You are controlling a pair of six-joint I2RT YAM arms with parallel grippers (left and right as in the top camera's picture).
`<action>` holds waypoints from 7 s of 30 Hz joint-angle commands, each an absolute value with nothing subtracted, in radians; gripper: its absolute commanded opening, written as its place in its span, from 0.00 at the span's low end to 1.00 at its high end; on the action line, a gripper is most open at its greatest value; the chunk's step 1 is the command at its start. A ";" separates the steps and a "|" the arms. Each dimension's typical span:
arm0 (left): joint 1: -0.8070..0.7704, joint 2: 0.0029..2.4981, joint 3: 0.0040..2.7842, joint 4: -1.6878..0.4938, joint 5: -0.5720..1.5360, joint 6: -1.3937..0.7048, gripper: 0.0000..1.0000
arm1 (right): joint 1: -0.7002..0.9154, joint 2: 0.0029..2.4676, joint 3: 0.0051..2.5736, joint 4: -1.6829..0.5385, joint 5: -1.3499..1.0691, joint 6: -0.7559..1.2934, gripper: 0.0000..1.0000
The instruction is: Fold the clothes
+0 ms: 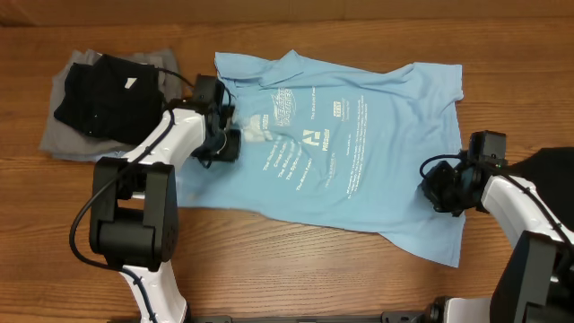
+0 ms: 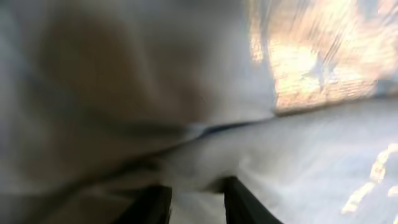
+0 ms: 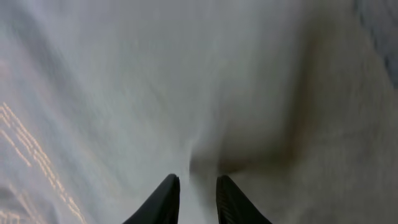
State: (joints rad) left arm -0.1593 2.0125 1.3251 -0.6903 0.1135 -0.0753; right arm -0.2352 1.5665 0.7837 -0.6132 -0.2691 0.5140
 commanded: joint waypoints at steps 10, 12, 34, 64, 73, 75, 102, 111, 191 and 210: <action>-0.129 2.040 1.424 -0.406 0.289 -0.204 0.41 | -0.238 1.651 0.774 -0.376 -0.274 0.510 0.62; -0.099 2.040 1.539 -0.550 0.289 -0.150 0.41 | -0.238 1.643 0.810 -0.420 -0.311 0.464 0.70; 0.061 2.040 1.304 -1.057 0.085 -0.128 0.64 | -0.238 1.496 0.881 -0.654 -0.342 0.437 0.81; 0.112 1.969 1.720 -1.242 0.562 0.004 0.04 | -0.377 1.497 0.857 -1.057 -0.244 0.495 0.68; 0.112 1.919 1.720 -1.277 0.460 0.031 0.04 | -0.377 1.497 0.678 -0.981 -0.244 0.635 0.49; 0.112 1.919 1.720 -1.266 0.462 0.030 0.04 | -0.377 1.497 0.648 -0.981 -0.244 0.634 0.45; 0.152 1.896 1.724 -1.530 0.294 0.051 0.04 | -0.426 1.497 0.584 -0.993 -0.209 0.651 0.39; 0.126 1.896 1.722 -1.638 0.265 0.104 0.48 | -0.440 1.497 0.585 -0.970 -0.186 0.626 0.54; -0.276 1.843 1.253 -1.070 0.042 -0.020 0.45 | -0.440 1.497 0.619 -0.925 -0.315 0.411 0.71; -0.304 1.643 1.344 -1.215 0.001 -0.086 0.42 | -0.440 1.497 0.619 -0.906 -0.315 0.411 0.72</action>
State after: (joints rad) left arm -0.2886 1.7184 1.3190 -1.1812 -0.0002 -0.0322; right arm -0.4381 1.4757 0.6300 -0.9333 -0.4057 0.4328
